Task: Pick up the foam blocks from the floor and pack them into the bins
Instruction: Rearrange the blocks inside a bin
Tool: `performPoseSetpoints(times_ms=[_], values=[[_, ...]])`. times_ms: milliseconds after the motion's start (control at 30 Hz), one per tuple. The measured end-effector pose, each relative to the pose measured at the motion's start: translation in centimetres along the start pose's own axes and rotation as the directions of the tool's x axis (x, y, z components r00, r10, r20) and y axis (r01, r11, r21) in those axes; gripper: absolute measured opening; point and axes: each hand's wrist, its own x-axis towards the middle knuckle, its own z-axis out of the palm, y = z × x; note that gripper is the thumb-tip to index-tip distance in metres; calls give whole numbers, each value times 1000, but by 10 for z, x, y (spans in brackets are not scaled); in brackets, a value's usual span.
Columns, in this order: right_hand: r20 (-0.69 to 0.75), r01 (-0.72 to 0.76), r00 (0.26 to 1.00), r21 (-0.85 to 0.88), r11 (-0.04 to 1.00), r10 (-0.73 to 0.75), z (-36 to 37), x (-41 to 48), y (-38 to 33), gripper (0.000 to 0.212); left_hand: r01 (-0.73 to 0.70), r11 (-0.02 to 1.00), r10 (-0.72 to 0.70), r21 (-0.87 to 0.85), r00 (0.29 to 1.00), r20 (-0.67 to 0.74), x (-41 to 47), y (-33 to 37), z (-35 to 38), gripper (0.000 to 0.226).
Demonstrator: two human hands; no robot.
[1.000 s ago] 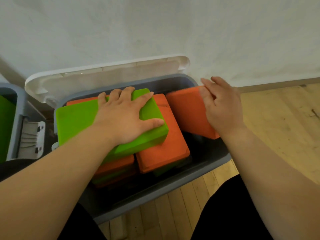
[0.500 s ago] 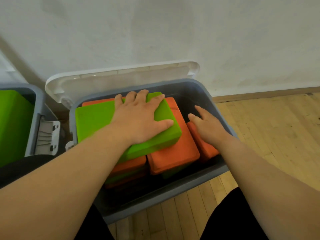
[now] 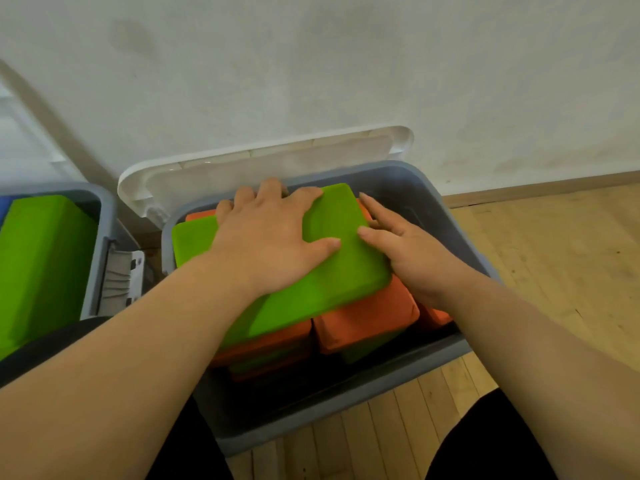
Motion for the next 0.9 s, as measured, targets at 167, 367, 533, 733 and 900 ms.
performPoseSetpoints(times_ms=[167, 367, 533, 733, 900], values=[[-63, 39, 998, 176, 984, -29, -9, -12, -8, 68, -163, 977, 153, -139, 985, -79, 0, 9, 3, 88], [-615, 360, 724, -52, 932, -314, -66, -25, -36, 51, -138, 970, 90, -198, 969, -230, -2, 22, 19, 104], [-670, 220, 553, -455, 863, -495, -85, -28, -24, 55, -9, 1000, 7, 4, 954, 300, 3, 23, 56, 110], [-592, 93, 553, -656, 749, -587, -88, -28, -18, 66, -27, 993, -19, 118, 926, 376, 7, 22, 60, 108], [-418, -2, 750, -776, 631, -512, -69, -14, -11, 65, -15, 995, -24, 100, 925, 380, 6, 24, 58, 109]])
